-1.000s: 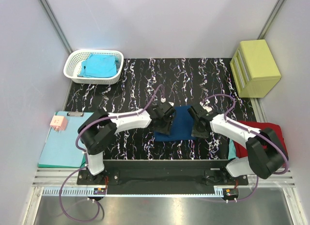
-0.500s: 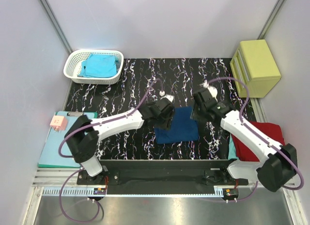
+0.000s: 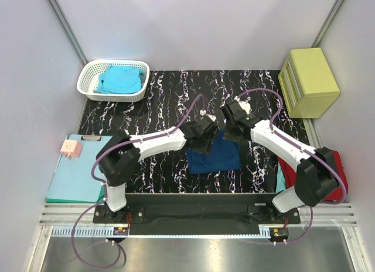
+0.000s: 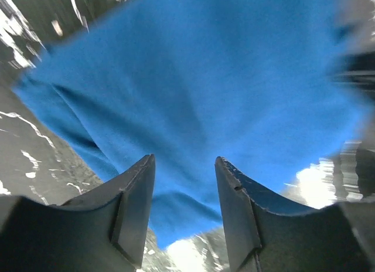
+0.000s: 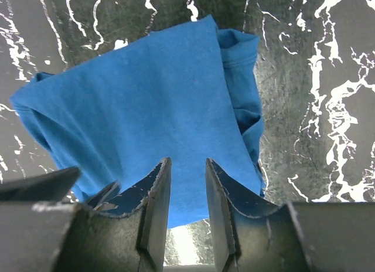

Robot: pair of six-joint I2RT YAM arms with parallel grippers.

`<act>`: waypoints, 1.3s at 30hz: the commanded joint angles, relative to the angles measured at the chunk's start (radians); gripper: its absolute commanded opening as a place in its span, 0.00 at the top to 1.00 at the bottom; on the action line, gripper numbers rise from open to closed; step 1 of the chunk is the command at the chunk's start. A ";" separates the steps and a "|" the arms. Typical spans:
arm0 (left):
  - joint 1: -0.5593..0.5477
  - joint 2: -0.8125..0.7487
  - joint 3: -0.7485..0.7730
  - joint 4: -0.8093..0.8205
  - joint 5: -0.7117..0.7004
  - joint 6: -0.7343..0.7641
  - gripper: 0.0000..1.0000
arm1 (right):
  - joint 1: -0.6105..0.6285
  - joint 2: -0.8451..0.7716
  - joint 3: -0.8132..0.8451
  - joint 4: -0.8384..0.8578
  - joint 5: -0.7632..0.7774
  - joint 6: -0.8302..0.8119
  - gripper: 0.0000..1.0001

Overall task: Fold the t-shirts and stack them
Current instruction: Smooth out wrinkles on the folded tshirt

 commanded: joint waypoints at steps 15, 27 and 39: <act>0.092 0.116 -0.098 0.022 0.003 0.033 0.52 | 0.007 -0.139 -0.061 -0.006 0.056 0.009 0.61; 0.183 0.226 0.052 -0.037 0.014 0.090 0.52 | 0.004 -0.148 -0.082 -0.014 0.081 -0.014 0.60; 0.141 -0.296 -0.133 0.047 -0.052 -0.019 0.40 | -0.013 -0.020 -0.027 0.098 -0.022 -0.055 0.62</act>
